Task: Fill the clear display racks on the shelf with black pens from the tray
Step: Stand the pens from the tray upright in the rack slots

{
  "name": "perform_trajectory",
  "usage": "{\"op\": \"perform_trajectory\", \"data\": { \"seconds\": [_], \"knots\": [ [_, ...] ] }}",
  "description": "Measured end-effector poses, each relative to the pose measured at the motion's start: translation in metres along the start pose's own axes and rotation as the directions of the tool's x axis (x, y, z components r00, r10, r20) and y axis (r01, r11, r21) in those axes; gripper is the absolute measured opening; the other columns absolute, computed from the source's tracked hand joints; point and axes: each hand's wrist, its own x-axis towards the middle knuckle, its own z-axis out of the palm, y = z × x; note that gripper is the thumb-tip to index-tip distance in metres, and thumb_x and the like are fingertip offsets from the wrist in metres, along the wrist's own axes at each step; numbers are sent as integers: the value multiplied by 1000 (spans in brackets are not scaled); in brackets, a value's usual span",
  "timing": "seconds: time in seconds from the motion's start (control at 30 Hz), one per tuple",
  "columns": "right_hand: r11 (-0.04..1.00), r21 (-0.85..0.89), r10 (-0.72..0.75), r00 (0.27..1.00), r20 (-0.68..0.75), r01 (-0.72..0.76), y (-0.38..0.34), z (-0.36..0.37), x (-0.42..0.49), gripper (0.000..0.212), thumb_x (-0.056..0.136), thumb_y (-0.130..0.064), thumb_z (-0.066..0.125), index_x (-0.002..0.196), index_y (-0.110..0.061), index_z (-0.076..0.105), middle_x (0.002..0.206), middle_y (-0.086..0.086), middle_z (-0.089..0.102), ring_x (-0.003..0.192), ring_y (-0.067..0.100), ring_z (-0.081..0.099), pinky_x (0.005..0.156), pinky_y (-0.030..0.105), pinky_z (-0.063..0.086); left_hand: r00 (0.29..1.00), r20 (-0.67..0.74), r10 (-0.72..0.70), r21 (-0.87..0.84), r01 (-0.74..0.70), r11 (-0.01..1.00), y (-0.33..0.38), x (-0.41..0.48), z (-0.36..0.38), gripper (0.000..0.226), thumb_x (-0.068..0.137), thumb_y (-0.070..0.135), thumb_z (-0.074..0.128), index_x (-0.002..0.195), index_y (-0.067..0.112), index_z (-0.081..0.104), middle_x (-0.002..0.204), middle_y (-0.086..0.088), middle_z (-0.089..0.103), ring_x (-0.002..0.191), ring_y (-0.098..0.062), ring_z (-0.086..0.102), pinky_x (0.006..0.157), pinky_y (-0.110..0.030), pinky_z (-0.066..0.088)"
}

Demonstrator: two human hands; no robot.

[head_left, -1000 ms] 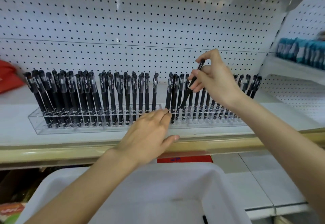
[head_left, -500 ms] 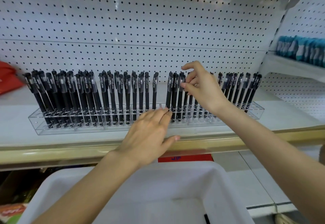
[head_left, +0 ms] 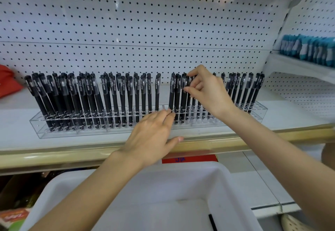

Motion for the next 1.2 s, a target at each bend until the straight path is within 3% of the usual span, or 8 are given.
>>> {"op": "perform_trajectory", "data": {
  "seconds": [0.17,0.37,0.6,0.7,0.83,1.03,1.1,1.2],
  "knots": [
    [1000,-19,5,999,49,-4,-3,-4,-2,32,89,-17,67,116,-15,51,84,-2,64,72,8,62,67,19,47,1000,24,8,20,-9,1000,-1,0,-1,75,96,58,33,152,14,13,159,-3,16,146,-18,17,118,-29,11],
    [991,-131,-11,985,171,34,-11,-23,-13,48,90,-21,66,131,-17,42,84,-9,59,72,8,59,74,31,48,997,56,59,-24,-58,998,-13,-14,-9,81,96,56,33,152,18,-12,161,0,-12,148,-13,-3,117,-28,-9],
    [996,-81,-14,959,283,38,-39,-11,-76,38,88,-27,68,121,-21,49,88,-6,60,67,6,61,66,22,47,996,59,68,-87,-62,994,-14,-80,-6,73,96,58,27,154,24,-1,162,6,-1,147,-14,8,105,-15,-20],
    [997,-63,-1,879,476,35,-49,9,-115,36,85,-30,70,116,-22,52,92,-9,59,68,2,58,66,20,45,993,108,47,-108,-35,993,-15,-115,-2,76,90,64,17,153,22,14,158,5,21,142,-14,25,109,-20,5],
    [995,-86,94,704,704,-47,-53,32,-165,41,83,-42,69,118,-30,52,99,-13,56,80,3,57,75,22,47,980,197,-25,-229,70,971,-14,-177,3,83,82,70,10,152,28,17,155,13,21,138,-3,17,104,-10,-1],
    [970,-137,211,416,884,-202,-59,59,-240,42,84,-50,65,117,-27,54,106,-11,56,95,10,57,85,27,48,918,391,-66,-310,199,930,29,-273,-5,74,91,71,11,149,29,29,149,10,37,131,-8,42,106,-22,28],
    [960,-172,250,395,884,-222,-58,63,-257,43,84,-48,67,118,-25,53,108,-7,54,97,12,54,86,27,46,910,403,-99,-296,232,926,47,-293,-12,67,97,64,15,141,24,46,135,9,55,115,-8,57,98,-19,39],
    [952,-159,251,372,894,-261,-61,63,-275,46,81,-48,69,118,-27,52,110,-4,50,99,13,53,87,26,44,909,373,-187,-293,307,906,63,-311,-17,61,99,60,16,133,26,53,112,18,65,90,0,62,81,-14,42]
  ]
}}
